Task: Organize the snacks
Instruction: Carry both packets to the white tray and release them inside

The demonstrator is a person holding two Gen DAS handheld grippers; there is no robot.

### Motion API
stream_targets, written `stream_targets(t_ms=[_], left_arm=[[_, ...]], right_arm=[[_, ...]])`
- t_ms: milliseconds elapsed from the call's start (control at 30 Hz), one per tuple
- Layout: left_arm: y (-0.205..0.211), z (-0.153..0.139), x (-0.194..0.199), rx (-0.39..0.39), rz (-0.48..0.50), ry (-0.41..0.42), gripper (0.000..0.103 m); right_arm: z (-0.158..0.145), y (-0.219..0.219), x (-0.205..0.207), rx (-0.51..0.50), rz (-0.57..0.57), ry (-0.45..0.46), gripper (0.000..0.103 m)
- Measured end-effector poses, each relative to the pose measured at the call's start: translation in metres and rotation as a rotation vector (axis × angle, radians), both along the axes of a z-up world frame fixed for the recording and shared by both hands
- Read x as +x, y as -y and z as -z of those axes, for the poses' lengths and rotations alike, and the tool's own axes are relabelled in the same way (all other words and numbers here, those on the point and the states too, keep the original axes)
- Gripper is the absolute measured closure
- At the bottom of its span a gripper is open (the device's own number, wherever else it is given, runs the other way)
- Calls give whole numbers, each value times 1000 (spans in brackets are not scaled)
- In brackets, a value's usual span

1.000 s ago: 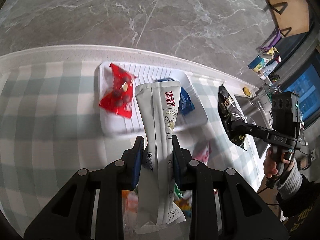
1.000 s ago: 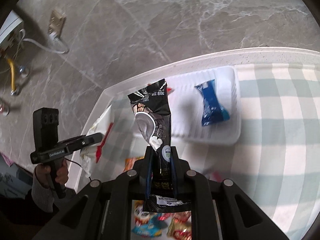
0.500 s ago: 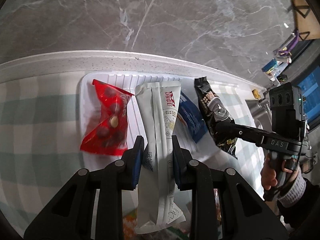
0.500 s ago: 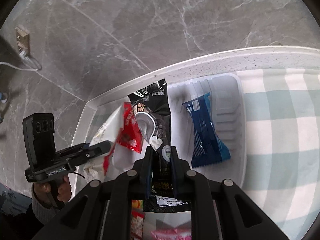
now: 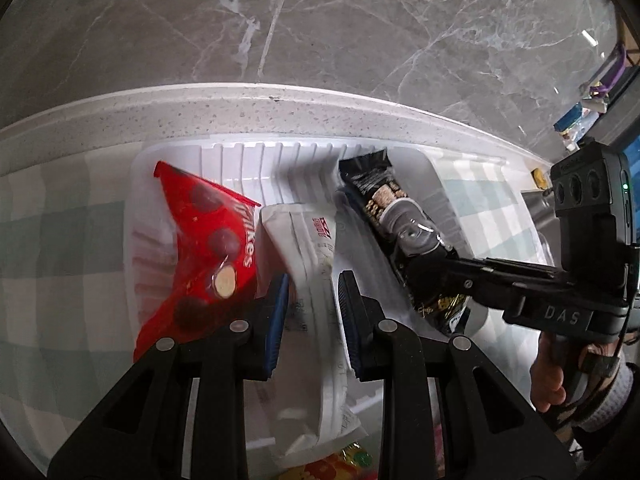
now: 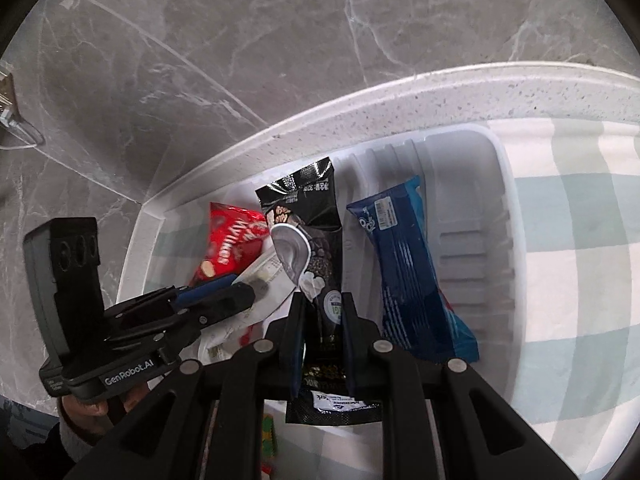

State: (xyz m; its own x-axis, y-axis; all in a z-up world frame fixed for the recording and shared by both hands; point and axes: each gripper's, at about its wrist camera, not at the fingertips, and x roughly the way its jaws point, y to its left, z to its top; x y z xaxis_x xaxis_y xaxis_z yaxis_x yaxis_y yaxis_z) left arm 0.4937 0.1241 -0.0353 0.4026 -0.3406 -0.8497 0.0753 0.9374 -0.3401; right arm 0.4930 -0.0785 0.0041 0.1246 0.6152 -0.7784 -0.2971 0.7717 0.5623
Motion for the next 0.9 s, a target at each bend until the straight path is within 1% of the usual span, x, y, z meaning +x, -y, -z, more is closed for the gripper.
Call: stream_targets(t_ms=[200, 267, 333, 400, 567, 633, 700, 733, 767, 800, 833, 867, 900], left_arm=[[3, 5, 2, 17, 0, 2, 79], [4, 4, 1, 21, 2, 7, 79], [6, 1, -3, 30, 2, 17, 78], [5, -4, -9, 29, 5, 29, 78], [2, -22, -27, 56, 8, 72, 78], [1, -30, -37, 66, 5, 88, 78], [1, -37, -45, 76, 7, 98, 76], [2, -41, -51, 82, 8, 106, 74], [2, -45, -56, 87, 10, 109, 70], [2, -48, -60, 91, 10, 111, 59], [2, -51, -67, 95, 10, 118, 55], [2, -54, -72, 95, 10, 125, 52], [3, -57, -77, 93, 9, 129, 52]], right_arm=[[2, -8, 2, -11, 1, 14, 82], [-1, -9, 1, -23, 0, 33, 82], [-5, -9, -1, -26, 0, 49, 81], [-9, -9, -4, -19, -1, 58, 77], [-23, 0, -19, -21, -24, 105, 76], [-30, 5, -27, -23, -31, 126, 73], [-37, 5, -35, -24, -36, 141, 66], [-40, 5, -39, -24, -41, 150, 66], [-43, 6, -44, -28, -47, 162, 65], [-46, 7, -50, -33, -50, 174, 63], [-49, 9, -55, -36, -53, 185, 62], [-53, 10, -61, -36, -57, 198, 59], [-55, 11, -67, -38, -60, 207, 57]])
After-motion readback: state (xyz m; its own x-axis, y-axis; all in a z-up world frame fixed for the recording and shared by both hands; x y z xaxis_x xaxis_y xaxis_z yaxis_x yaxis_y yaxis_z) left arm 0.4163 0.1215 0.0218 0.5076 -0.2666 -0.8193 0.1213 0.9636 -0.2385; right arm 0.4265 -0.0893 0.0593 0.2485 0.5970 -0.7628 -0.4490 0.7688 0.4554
